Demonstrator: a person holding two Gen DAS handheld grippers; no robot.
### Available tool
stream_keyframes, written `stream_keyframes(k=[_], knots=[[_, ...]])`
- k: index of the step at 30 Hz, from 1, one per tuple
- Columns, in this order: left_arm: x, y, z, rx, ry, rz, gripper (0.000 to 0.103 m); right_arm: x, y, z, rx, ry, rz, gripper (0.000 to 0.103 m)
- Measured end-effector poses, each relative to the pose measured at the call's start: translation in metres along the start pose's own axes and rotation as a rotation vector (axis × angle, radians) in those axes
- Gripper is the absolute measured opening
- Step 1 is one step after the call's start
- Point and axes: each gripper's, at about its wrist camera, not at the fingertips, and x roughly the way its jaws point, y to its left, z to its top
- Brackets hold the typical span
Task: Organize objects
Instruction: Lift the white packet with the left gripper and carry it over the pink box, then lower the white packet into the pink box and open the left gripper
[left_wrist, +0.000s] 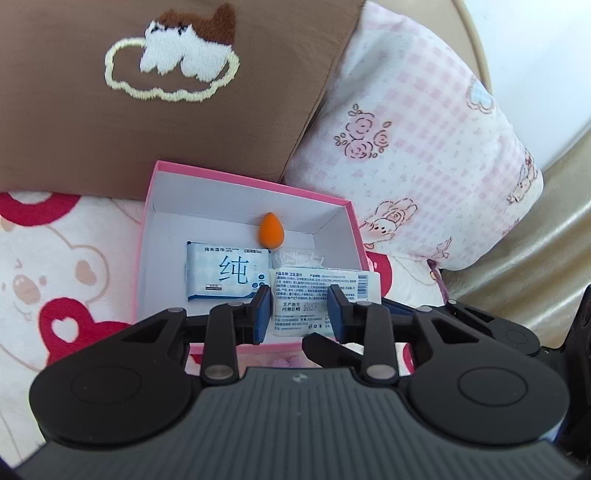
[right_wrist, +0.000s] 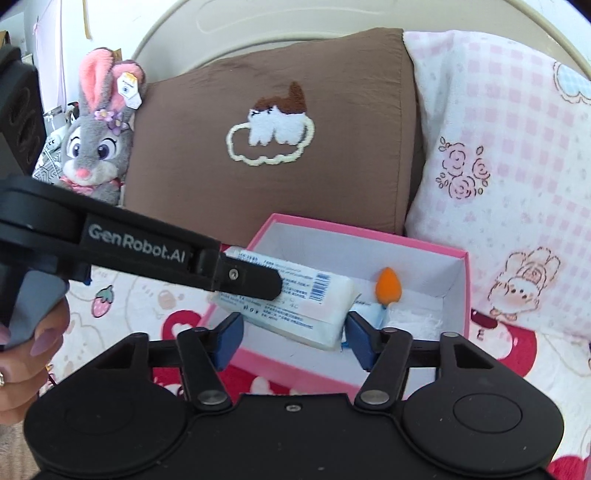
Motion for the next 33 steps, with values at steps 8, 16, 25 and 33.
stream_keyframes(k=[8,16,25,33], knots=[[0.055,0.024,0.021,-0.046,0.044,0.054,0.032,0.057,-0.021,0.014,0.0,0.087,0.02,0.06],[0.117,0.06,0.029,-0.185,0.092,0.076,0.03,0.119,-0.04,0.017,0.005,0.198,0.003,0.056],[0.157,0.083,0.027,-0.274,0.131,0.087,0.03,0.16,-0.045,0.014,-0.039,0.284,-0.036,0.053],[0.173,0.087,0.026,-0.284,0.142,0.107,0.03,0.18,-0.038,0.011,-0.113,0.334,-0.075,0.051]])
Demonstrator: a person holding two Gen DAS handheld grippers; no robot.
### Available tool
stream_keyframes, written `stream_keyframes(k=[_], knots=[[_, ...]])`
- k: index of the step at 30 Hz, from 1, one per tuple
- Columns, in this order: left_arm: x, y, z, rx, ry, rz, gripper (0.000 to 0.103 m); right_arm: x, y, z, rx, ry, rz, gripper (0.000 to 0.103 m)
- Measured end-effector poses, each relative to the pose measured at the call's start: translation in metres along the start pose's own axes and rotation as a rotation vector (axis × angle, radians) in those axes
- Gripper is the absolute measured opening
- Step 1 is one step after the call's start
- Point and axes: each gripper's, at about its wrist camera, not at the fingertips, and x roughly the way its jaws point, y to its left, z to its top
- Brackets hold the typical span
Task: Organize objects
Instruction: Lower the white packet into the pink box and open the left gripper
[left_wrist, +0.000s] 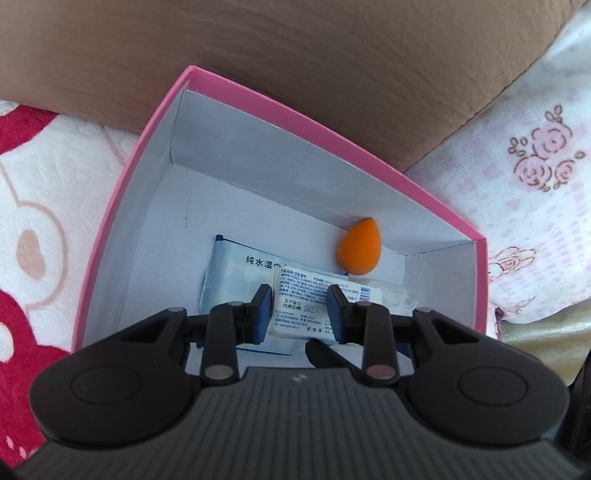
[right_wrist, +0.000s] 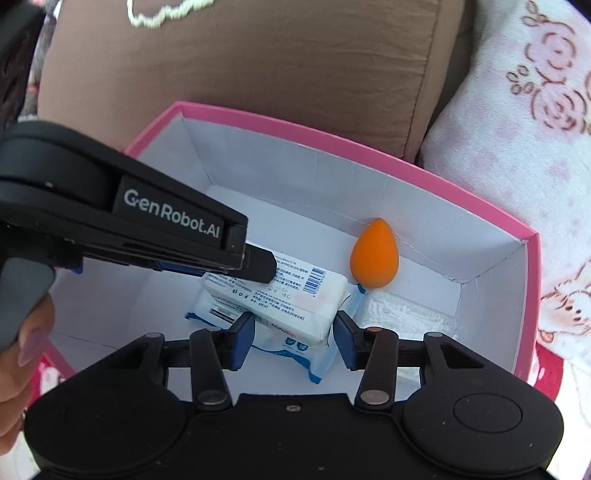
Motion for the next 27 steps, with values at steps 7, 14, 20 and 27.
stream_keyframes(k=[7,14,20,27], knots=[[0.018,0.001,-0.001,-0.049,0.026,0.037,0.02,0.0,0.017,-0.003,-0.148,-0.044,-0.165,0.049],[0.019,0.001,-0.01,-0.089,0.023,0.019,0.019,-0.027,0.02,-0.019,-0.12,-0.065,-0.107,0.049],[-0.014,-0.017,-0.017,0.016,-0.006,-0.003,0.02,-0.074,0.015,-0.046,-0.001,-0.128,-0.013,0.05],[-0.069,-0.035,-0.03,0.121,-0.051,-0.029,0.02,-0.116,0.006,-0.07,0.082,-0.142,0.01,0.05]])
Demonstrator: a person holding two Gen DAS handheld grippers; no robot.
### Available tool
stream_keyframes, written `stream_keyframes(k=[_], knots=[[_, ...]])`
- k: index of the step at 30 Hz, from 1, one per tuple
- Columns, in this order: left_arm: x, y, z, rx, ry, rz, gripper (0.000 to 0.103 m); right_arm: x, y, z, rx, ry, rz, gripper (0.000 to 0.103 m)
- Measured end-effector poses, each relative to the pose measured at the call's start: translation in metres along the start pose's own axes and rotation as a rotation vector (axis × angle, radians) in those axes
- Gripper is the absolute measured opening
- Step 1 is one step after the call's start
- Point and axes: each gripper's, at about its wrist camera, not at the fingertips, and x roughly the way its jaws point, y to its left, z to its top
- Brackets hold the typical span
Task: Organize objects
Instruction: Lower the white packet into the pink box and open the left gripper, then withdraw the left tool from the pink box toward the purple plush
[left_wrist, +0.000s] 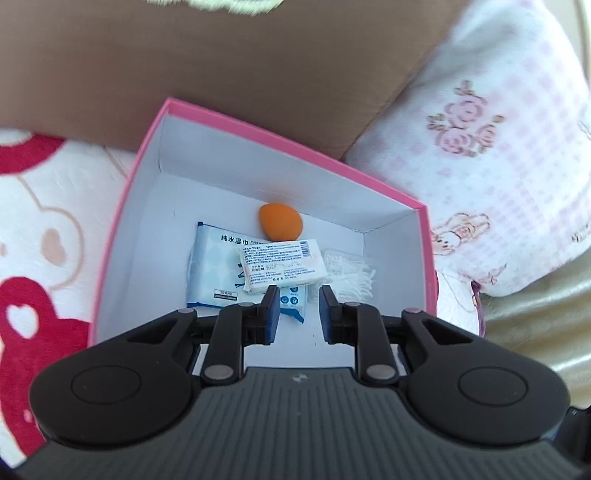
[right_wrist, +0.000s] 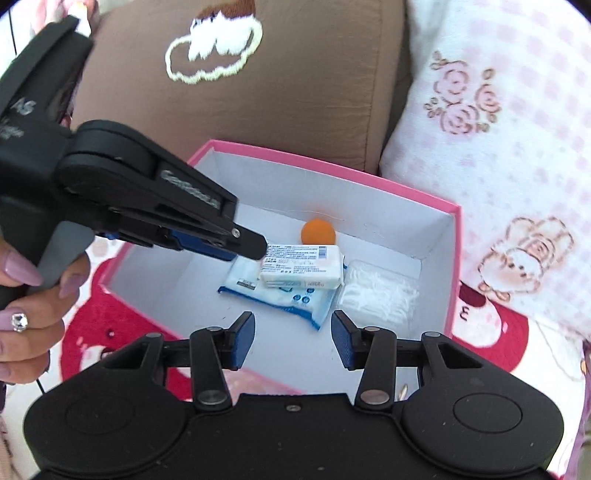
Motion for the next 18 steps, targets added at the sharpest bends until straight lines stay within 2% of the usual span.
stream_keyframes(k=[5,7,18], knots=[[-0.029,-0.009,-0.007,0.052,-0.001,0.003,0.02,-0.035,-0.004,-0.007,0.026,-0.031,0.008,0.05],[-0.044,-0.013,-0.014,0.074,-0.007,0.002,0.02,-0.031,-0.002,-0.002,0.045,-0.04,0.023,0.05],[-0.1,-0.023,-0.035,0.132,-0.015,0.016,0.023,-0.075,0.013,-0.01,0.045,-0.065,0.029,0.051]])
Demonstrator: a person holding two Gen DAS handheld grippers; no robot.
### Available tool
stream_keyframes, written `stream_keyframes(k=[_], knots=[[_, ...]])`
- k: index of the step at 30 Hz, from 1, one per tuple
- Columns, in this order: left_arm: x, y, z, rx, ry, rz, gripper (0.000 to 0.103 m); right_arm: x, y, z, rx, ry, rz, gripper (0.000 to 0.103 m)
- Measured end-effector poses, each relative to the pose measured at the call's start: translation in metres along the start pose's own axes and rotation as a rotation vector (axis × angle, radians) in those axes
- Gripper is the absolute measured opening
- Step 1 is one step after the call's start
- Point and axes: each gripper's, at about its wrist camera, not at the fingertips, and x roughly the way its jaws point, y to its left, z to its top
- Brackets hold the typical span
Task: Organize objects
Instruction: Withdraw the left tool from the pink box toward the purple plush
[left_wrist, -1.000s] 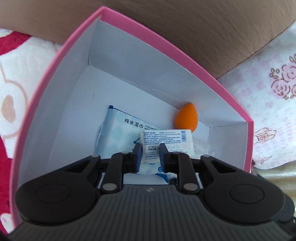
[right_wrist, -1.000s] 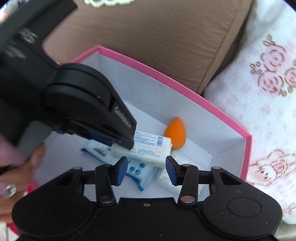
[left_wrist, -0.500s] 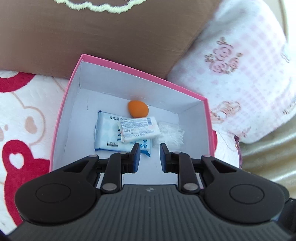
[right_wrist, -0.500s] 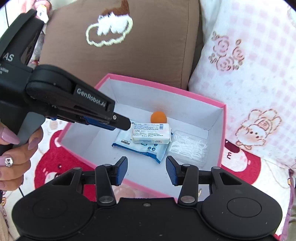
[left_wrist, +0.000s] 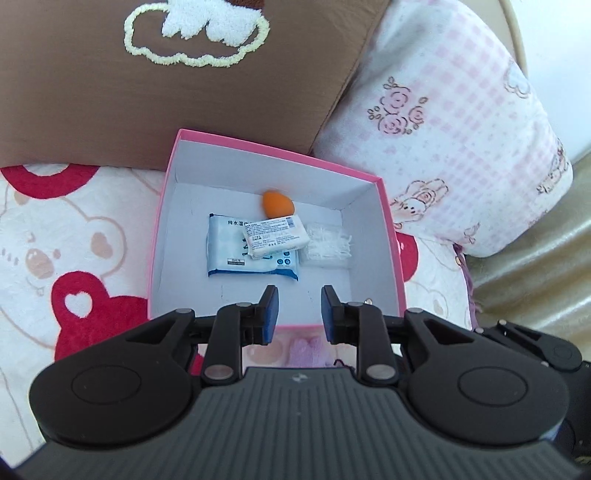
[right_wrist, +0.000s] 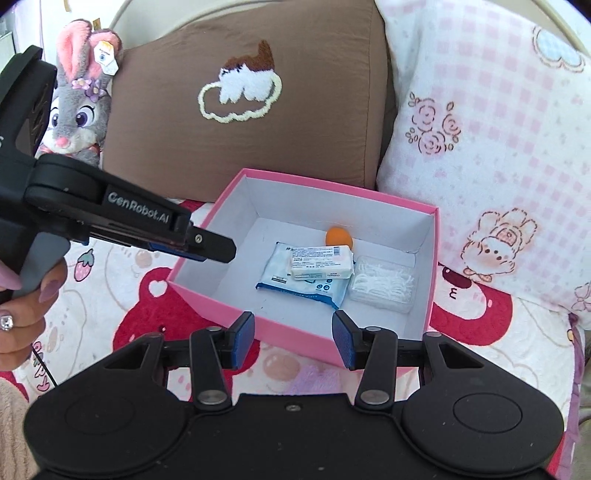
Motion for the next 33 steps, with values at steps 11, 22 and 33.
stream_keyframes(k=[11,22,33], knots=[[-0.05,-0.018,-0.03,0.112,0.027,-0.002,0.034,-0.054,0.02,-0.017,-0.04,-0.047,0.003,0.056],[-0.082,-0.031,-0.069,0.158,0.065,-0.01,0.042,-0.078,0.025,-0.048,0.007,-0.074,0.017,0.062],[-0.091,-0.033,-0.104,0.199,0.127,-0.015,0.061,-0.097,0.034,-0.082,0.026,-0.079,0.025,0.083]])
